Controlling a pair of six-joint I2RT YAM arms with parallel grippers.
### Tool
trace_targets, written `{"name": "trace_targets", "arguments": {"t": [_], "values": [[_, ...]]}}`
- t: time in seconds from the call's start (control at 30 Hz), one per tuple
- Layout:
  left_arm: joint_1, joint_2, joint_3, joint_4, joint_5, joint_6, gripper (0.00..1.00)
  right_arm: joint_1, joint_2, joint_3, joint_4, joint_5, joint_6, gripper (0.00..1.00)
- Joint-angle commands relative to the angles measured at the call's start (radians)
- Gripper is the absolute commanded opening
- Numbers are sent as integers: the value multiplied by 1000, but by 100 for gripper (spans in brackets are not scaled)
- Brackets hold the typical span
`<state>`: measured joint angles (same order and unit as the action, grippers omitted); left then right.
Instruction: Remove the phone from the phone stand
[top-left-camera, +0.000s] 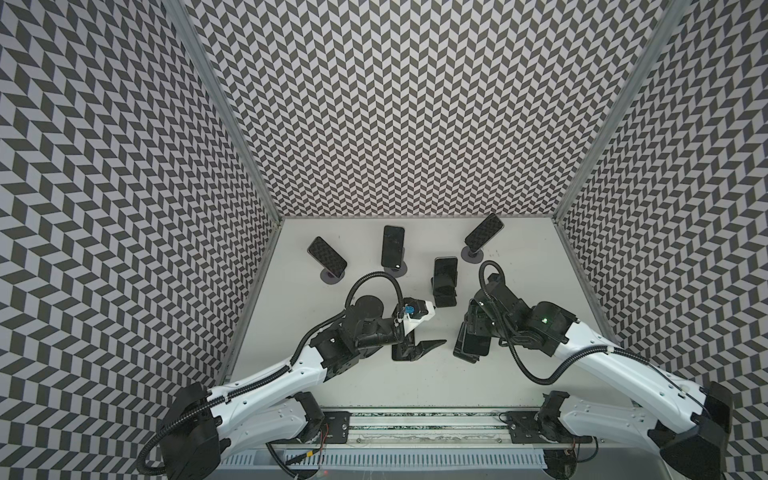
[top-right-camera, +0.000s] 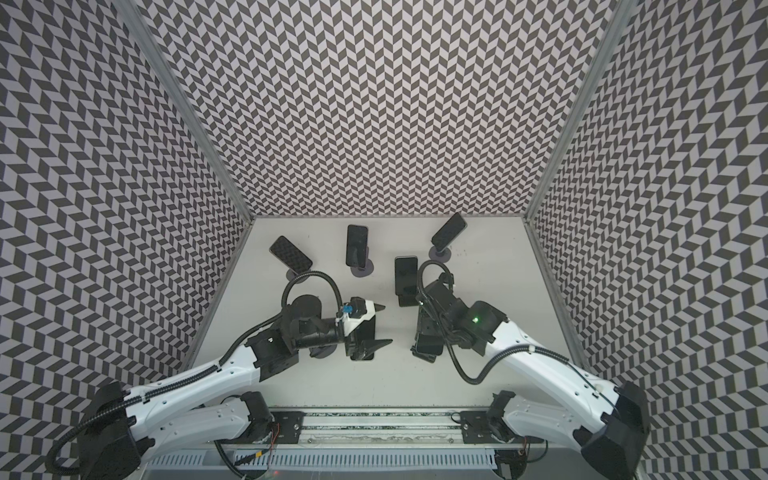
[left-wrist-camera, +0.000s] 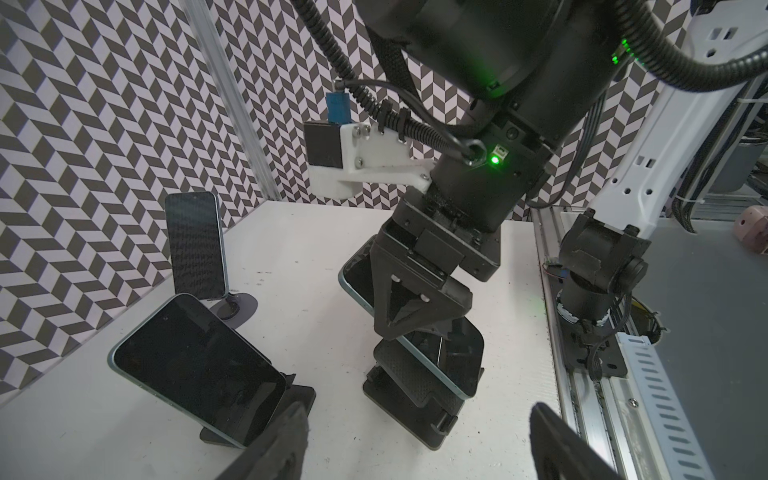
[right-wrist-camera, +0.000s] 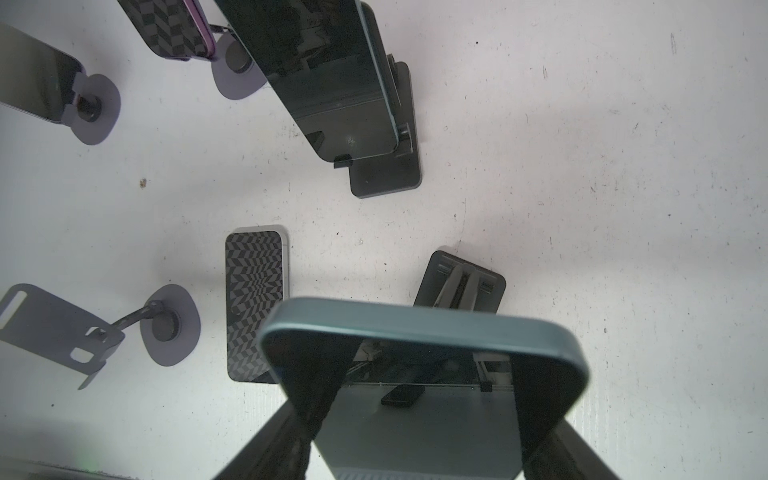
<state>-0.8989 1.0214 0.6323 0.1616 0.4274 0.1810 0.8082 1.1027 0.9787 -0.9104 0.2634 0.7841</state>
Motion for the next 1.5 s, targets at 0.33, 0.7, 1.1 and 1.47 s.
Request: {"name": "trace_targets", "arguments": {"t": [0.33, 0.7, 1.1, 1.47], "values": [[-6, -60, -26, 6, -45, -40, 84, -3, -43, 11, 43, -36, -59, 0], [-8, -96, -52, 22, -85, -76, 84, -4, -38, 21, 45, -27, -114, 0], [-17, -100, -51, 26, -119, -90, 83, -6, -48, 12, 51, -36, -120, 0], [-21, -100, -40, 13, -124, -80, 83, -12, -44, 24, 56, -50, -159, 0]]}}
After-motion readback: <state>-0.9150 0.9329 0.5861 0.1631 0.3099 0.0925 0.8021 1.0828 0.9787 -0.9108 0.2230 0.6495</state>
